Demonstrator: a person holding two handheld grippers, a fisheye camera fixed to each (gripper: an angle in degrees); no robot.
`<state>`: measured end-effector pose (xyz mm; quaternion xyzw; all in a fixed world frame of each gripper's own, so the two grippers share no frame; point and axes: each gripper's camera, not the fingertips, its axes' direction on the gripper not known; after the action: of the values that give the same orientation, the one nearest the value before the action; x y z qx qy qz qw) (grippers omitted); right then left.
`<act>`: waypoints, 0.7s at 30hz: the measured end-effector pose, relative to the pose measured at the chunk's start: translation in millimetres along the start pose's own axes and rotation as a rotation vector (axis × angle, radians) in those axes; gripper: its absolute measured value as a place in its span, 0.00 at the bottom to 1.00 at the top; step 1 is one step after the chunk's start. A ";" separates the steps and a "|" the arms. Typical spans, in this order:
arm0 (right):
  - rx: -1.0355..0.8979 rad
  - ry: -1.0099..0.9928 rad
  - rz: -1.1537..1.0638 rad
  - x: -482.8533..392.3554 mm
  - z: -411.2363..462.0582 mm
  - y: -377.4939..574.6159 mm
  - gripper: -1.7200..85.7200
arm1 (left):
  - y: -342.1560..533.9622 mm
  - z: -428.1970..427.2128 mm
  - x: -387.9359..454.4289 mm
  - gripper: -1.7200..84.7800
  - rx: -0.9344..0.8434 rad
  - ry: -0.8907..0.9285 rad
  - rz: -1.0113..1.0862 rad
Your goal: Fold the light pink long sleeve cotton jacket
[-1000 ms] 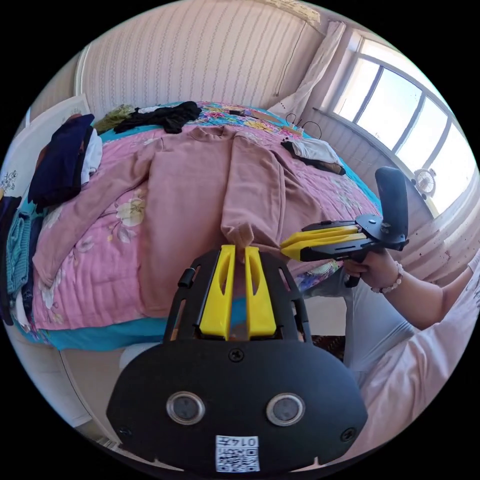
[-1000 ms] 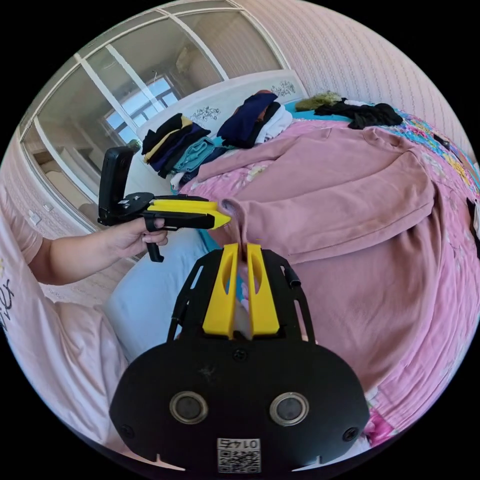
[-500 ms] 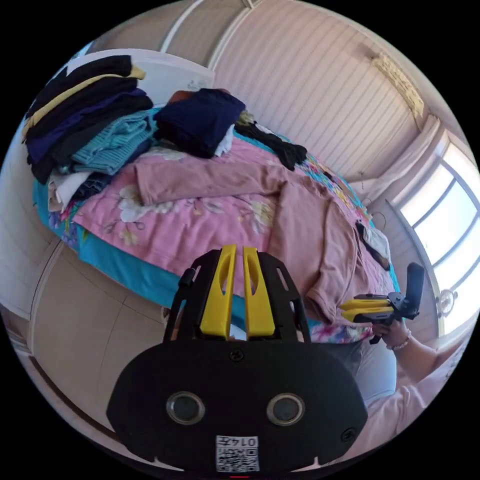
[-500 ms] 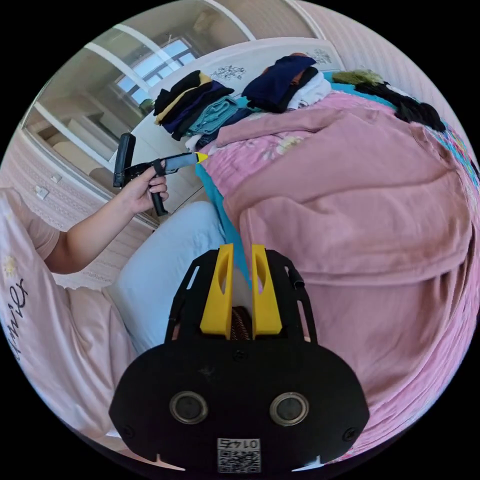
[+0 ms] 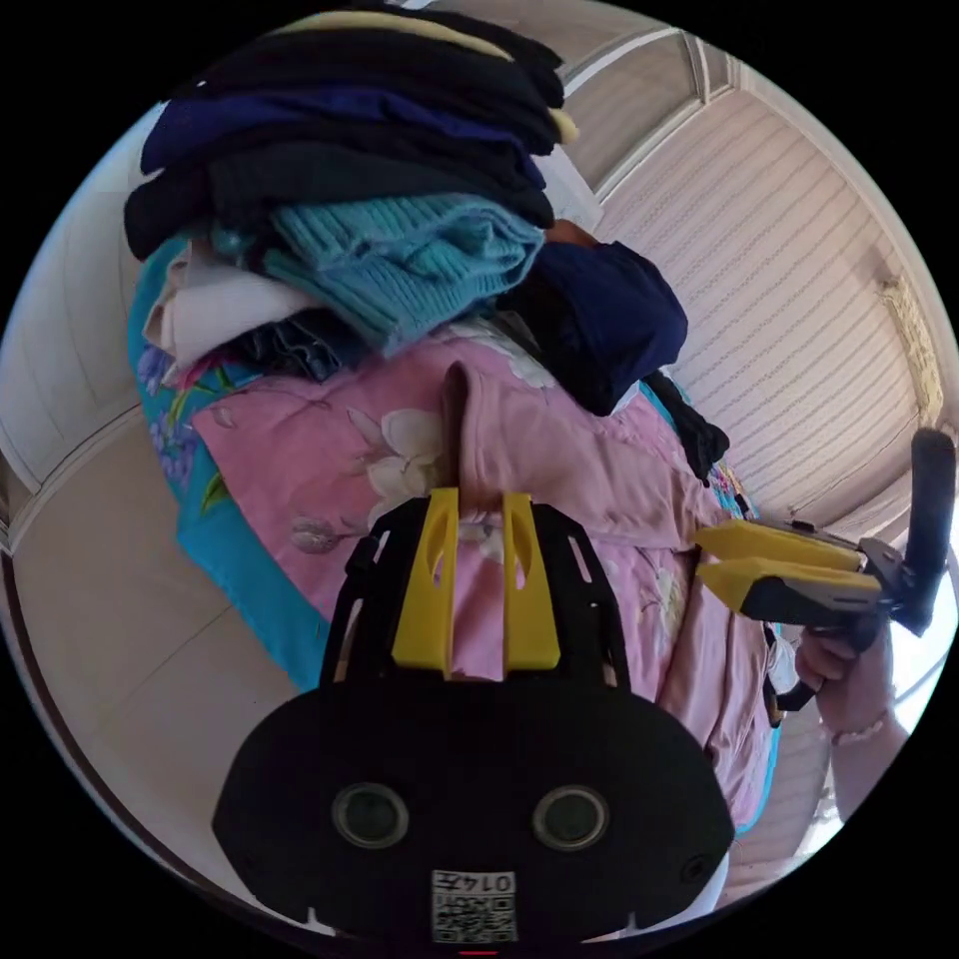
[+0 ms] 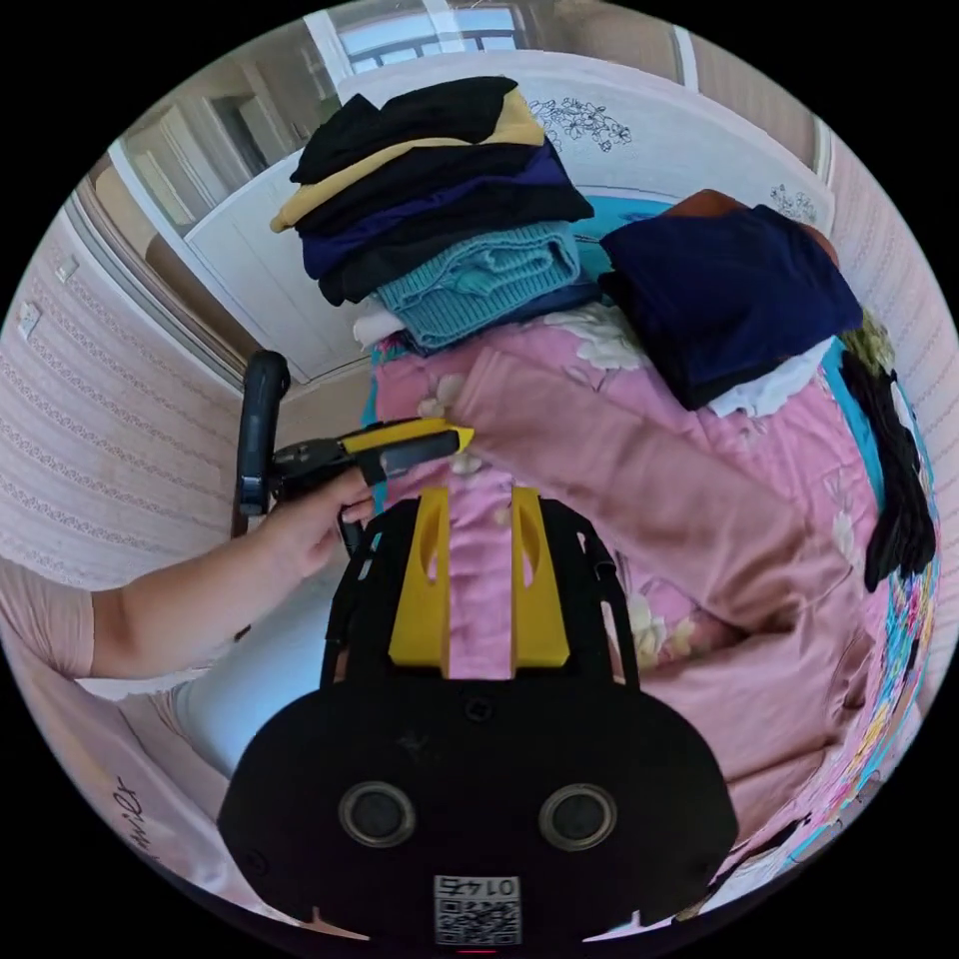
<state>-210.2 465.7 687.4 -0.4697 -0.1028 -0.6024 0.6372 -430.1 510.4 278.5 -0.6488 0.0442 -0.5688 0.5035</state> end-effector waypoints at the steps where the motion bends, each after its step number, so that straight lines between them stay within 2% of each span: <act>1: -0.017 0.007 -0.016 -7.7 8.0 -22.9 0.13 | -1.0 0.4 -5.7 0.10 0.017 0.014 -0.021; 4: 0.000 0.055 0.012 -21.3 19.5 -72.5 0.12 | 9.6 -7.4 -9.0 0.09 0.120 0.019 0.029; 7: 0.017 0.079 0.046 -32.4 34.2 -110.9 0.14 | 19.9 -18.6 5.3 0.09 0.172 -0.067 0.145; 11: -0.163 0.197 -0.007 -35.9 79.3 -136.9 0.11 | 17.9 -32.5 -1.7 0.09 0.164 -0.018 0.123; 16: -0.132 0.059 0.044 -5.6 43.0 -115.2 0.03 | 16.6 -51.3 1.5 0.08 0.118 0.010 0.171; 18: -0.066 0.025 0.045 0.6 13.9 -86.2 0.03 | 10.1 -67.1 9.5 0.07 0.032 0.148 0.130; 20: 0.028 0.043 0.088 9.8 -30.2 -28.9 0.02 | 19.6 -105.3 43.4 0.05 0.081 0.370 0.175; 21: 0.057 0.035 0.115 13.7 -42.4 -11.6 0.02 | 25.0 -115.3 56.7 0.04 0.101 0.393 0.223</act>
<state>-235.1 427.9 679.6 -0.4459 -0.0814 -0.5697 0.6856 -487.7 392.8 282.5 -0.4907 0.1843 -0.6267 0.5767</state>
